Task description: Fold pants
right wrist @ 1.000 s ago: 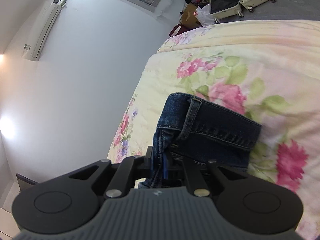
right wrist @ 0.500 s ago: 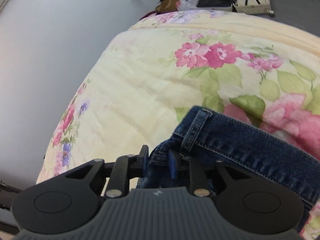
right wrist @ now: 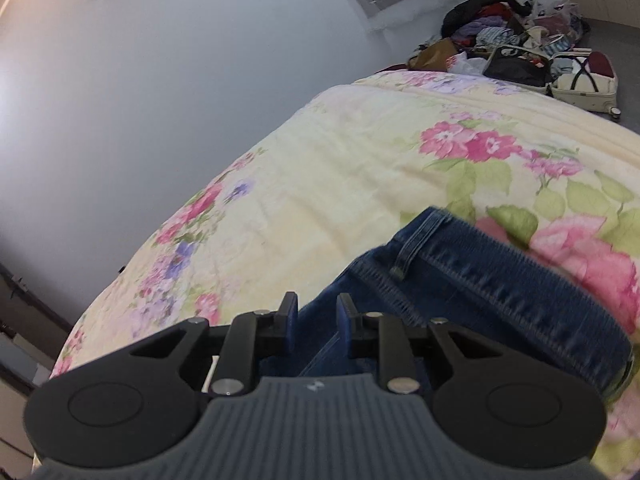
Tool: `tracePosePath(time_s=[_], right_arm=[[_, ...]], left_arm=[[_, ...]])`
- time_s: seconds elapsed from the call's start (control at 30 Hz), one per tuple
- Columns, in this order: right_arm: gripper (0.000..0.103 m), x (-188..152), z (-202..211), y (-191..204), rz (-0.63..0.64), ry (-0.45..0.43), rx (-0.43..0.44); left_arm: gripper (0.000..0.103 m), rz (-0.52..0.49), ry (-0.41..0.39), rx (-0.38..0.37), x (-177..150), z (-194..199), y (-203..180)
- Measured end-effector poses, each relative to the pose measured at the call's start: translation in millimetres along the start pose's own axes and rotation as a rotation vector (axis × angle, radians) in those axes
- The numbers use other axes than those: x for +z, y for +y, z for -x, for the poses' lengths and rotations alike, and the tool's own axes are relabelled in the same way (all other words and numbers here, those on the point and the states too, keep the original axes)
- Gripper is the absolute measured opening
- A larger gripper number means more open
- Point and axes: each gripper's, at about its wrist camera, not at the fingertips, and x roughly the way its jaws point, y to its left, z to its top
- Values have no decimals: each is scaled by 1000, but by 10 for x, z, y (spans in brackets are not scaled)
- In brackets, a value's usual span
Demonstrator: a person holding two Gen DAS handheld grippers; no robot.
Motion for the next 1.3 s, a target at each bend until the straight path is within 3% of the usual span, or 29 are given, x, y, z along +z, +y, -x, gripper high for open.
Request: tracePosePath(time_s=[0.03, 0.07, 0.13, 0.2, 0.3, 0.43, 0.53, 0.7, 0.83, 0.87, 0.93, 1.07, 1.1, 1.13, 1.17, 1.3], right_arm=[[18, -120, 73, 82, 22, 14, 32], [18, -248, 149, 170, 46, 21, 62], [18, -522, 286, 351, 93, 37, 112], [18, -853, 434, 535, 121, 44, 154], [18, -1323, 590, 720, 146, 50, 206], [19, -1889, 681, 930, 222, 36, 191], [18, -2216, 624, 941, 216, 83, 197], [20, -2449, 652, 943, 201, 107, 223], [29, -2450, 717, 941, 200, 94, 257], [29, -2447, 724, 936, 197, 97, 264], [29, -2478, 727, 938, 197, 106, 277], [30, -2503, 681, 932, 193, 121, 286], [31, -2512, 669, 929, 187, 125, 290], [31, -2513, 654, 937, 182, 129, 293], [31, -2516, 643, 937, 178, 132, 296], [31, -2535, 659, 939, 184, 135, 292]], left_arm=[[96, -13, -44, 15, 4, 66, 47], [96, -17, -44, 6, -2, 73, 107], [80, 10, 18, -53, -71, -14, 242], [79, 57, 36, -124, -228, -78, 386], [79, 47, 31, -168, -553, -146, 513], [79, 29, 87, -250, -998, -291, 634], [79, 30, 103, -252, -1189, -392, 710], [79, 149, 103, -291, -1332, -538, 951], [77, 207, 39, -367, -1373, -591, 1091], [74, 222, 28, -378, -1375, -610, 1116], [58, 249, 6, -396, -1384, -630, 1167], [45, 228, 7, -411, -1370, -697, 1151], [33, 219, 16, -413, -1375, -720, 1139], [11, 213, 27, -409, -1383, -750, 1124], [1, 213, 27, -403, -1387, -756, 1120], [0, 275, -49, -436, -1407, -568, 1200]])
